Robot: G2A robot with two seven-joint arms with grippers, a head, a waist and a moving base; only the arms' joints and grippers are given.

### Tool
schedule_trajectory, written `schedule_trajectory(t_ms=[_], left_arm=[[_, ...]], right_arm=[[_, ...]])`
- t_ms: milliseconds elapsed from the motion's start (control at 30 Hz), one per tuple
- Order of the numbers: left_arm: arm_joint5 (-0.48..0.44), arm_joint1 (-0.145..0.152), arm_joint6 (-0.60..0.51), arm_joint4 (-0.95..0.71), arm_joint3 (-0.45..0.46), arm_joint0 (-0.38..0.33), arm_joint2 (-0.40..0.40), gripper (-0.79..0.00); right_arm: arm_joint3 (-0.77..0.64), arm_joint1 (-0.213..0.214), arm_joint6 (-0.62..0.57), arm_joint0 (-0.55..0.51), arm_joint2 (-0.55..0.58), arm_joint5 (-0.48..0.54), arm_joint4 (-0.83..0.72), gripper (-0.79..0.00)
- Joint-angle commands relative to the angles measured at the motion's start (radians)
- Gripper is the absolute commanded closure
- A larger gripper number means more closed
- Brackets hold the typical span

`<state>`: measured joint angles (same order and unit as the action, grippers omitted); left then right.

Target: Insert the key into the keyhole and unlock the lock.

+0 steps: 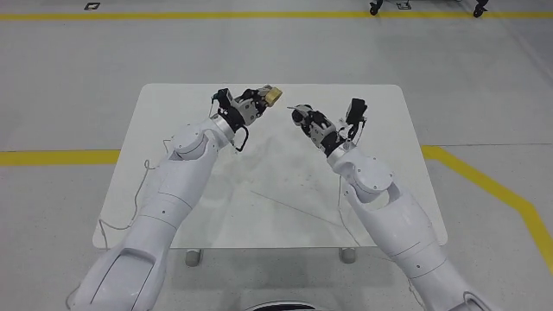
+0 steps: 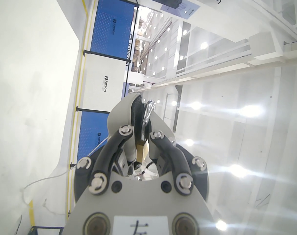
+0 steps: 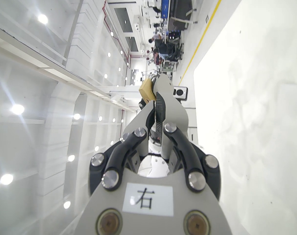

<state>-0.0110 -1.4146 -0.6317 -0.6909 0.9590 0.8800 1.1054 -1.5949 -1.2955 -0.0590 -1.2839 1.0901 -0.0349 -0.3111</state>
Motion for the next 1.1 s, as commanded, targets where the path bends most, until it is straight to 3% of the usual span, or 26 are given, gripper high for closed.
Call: schedule_trajectory(t_ms=[0,133,333,533,1067], left_arm=[[0.003,-0.002,0.015,0.003,0.009,0.003,-0.005,0.0],[-0.005,-0.009,0.05,0.001,0.015,0.006,-0.015,0.0],[-0.101,-0.019,0.123,0.048,0.03,0.022,-0.034,0.0],[-0.157,-0.025,0.17,0.082,0.041,0.033,-0.038,0.0],[-0.165,-0.037,0.165,0.043,0.024,0.028,-0.019,0.0]], right_arm=[[-0.014,-0.005,0.092,-0.004,-0.015,0.014,0.065,0.0],[-0.019,-0.022,0.241,0.008,-0.076,-0.004,0.189,0.0],[0.033,-0.055,0.365,0.069,-0.142,-0.059,0.228,0.0],[0.062,-0.076,0.401,0.092,-0.171,-0.054,0.253,0.0],[0.056,-0.106,0.442,0.068,-0.17,0.002,0.317,0.0]])
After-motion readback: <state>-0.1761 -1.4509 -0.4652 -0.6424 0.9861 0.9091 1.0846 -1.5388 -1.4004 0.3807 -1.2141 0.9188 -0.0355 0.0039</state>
